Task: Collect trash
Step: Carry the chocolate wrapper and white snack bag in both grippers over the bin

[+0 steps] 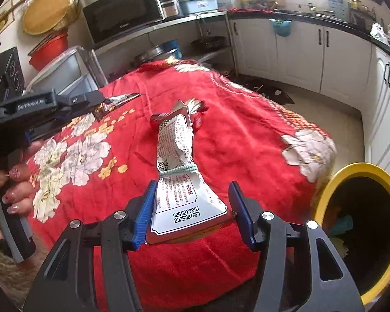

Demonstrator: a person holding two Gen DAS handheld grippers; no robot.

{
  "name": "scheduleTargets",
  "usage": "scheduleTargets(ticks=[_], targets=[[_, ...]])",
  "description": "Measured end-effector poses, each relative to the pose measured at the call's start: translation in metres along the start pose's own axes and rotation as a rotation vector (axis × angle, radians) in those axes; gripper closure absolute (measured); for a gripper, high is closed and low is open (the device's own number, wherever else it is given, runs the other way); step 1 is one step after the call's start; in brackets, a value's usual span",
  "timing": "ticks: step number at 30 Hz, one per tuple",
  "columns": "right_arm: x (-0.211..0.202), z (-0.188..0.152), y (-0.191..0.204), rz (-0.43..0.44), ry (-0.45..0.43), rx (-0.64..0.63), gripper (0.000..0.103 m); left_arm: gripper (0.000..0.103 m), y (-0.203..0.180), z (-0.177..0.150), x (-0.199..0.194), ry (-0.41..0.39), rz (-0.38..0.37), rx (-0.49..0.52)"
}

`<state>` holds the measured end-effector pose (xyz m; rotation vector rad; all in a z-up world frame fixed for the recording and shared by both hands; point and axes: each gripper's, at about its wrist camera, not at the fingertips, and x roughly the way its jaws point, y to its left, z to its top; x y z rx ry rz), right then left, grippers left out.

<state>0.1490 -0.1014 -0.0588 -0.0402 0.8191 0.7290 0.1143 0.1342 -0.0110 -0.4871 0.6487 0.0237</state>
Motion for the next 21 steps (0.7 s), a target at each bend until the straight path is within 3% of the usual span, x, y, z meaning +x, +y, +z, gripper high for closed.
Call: scheduleTargets(ticks=[21], targets=[[-0.062, 0.0, -0.057, -0.122, -0.112, 0.126, 0.05, 0.098, -0.066, -0.014, 0.012, 0.023, -0.09, 0.146]])
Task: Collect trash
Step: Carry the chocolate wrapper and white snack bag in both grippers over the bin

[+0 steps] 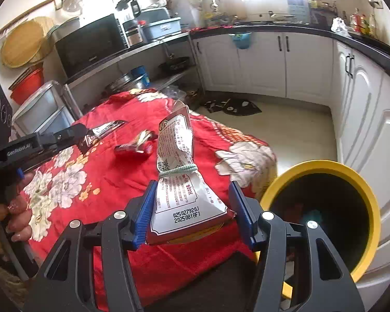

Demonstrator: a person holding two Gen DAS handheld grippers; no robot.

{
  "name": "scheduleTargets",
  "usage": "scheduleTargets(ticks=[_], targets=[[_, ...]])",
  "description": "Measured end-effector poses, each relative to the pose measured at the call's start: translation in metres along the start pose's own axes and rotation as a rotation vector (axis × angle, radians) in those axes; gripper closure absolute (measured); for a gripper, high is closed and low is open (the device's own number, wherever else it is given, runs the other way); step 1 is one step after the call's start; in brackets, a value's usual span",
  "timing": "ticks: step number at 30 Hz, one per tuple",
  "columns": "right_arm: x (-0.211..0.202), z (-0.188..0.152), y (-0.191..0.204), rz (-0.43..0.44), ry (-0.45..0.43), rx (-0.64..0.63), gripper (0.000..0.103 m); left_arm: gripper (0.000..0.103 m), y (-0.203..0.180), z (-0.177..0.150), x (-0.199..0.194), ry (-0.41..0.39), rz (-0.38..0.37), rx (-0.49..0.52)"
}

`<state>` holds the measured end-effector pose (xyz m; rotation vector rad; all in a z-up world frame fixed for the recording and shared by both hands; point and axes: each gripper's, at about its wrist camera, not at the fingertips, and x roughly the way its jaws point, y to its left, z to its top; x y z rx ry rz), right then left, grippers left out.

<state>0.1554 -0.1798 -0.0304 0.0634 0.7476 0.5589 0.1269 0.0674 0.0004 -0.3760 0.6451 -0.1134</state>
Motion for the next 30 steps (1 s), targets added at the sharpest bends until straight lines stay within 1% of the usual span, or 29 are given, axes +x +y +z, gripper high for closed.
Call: scheduleTargets(ticks=[14, 30], targets=[[-0.033, 0.002, -0.036, -0.087, -0.064, 0.068, 0.05, 0.098, -0.05, -0.008, 0.012, 0.019, -0.064, 0.104], [-0.065, -0.002, -0.076, -0.198, -0.116, 0.139, 0.05, 0.098, -0.099, -0.018, 0.033, 0.055, -0.137, 0.204]])
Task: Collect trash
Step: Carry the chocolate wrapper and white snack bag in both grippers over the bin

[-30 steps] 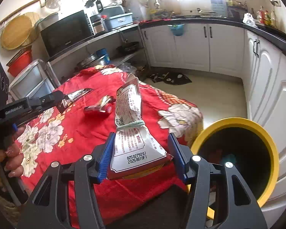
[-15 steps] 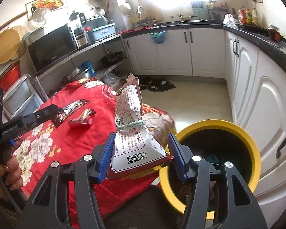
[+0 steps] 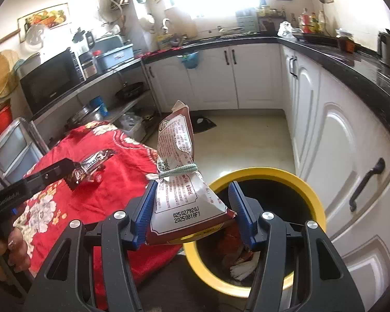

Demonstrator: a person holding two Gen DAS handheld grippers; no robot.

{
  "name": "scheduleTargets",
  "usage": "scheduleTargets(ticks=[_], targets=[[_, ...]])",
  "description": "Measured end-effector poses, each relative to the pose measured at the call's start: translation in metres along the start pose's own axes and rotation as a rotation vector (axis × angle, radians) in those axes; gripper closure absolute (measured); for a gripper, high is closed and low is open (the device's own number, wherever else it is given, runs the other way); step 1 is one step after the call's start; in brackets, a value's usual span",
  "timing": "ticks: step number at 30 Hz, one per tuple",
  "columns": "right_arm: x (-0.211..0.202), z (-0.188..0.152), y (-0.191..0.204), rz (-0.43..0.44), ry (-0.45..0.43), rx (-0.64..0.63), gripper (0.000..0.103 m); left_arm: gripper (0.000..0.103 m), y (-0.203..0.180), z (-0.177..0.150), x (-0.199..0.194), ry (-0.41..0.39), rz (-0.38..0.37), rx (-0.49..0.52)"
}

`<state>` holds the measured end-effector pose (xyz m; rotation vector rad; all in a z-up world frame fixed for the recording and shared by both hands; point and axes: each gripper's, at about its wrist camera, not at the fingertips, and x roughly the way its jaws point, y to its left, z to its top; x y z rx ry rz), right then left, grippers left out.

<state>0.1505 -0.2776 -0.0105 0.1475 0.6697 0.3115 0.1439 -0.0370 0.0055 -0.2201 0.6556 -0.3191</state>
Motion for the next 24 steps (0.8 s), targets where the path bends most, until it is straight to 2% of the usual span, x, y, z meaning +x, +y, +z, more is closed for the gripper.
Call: scheduleTargets(ticks=[17, 24], targets=[[-0.003, -0.01, -0.056, -0.164, -0.004, 0.065, 0.05, 0.098, -0.05, -0.009, 0.036, 0.05, -0.074, 0.121], [0.004, -0.019, -0.071, -0.198, 0.018, 0.082, 0.05, 0.098, -0.065, -0.016, 0.054, 0.078, -0.1, 0.159]])
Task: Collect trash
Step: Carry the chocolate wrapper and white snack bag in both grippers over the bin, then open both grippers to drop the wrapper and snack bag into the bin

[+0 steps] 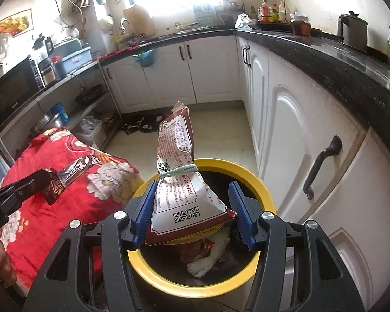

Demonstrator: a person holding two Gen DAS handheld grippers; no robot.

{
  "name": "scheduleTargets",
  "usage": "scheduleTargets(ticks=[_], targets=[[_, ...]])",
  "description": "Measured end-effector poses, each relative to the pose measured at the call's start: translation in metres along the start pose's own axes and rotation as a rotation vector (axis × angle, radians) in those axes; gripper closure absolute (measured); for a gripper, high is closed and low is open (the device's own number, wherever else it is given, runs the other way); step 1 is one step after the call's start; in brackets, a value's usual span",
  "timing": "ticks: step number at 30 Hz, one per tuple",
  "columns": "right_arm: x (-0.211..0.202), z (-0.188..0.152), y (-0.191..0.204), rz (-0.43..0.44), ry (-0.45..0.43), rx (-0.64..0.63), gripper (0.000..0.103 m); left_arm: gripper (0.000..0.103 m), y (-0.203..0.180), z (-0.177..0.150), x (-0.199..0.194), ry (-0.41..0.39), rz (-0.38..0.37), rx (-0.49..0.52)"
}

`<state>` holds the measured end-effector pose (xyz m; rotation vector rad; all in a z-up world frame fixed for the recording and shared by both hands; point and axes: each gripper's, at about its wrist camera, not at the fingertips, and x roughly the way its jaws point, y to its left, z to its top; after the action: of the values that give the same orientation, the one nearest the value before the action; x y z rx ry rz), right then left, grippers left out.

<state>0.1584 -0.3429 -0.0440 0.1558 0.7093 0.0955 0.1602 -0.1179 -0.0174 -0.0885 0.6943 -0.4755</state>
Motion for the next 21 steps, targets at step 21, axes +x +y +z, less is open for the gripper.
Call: scheduleTargets(ticks=[21], targets=[[0.039, -0.021, -0.015, -0.049, 0.121, 0.028, 0.049, 0.098, -0.015, -0.009, 0.053, 0.08, -0.05, 0.034]])
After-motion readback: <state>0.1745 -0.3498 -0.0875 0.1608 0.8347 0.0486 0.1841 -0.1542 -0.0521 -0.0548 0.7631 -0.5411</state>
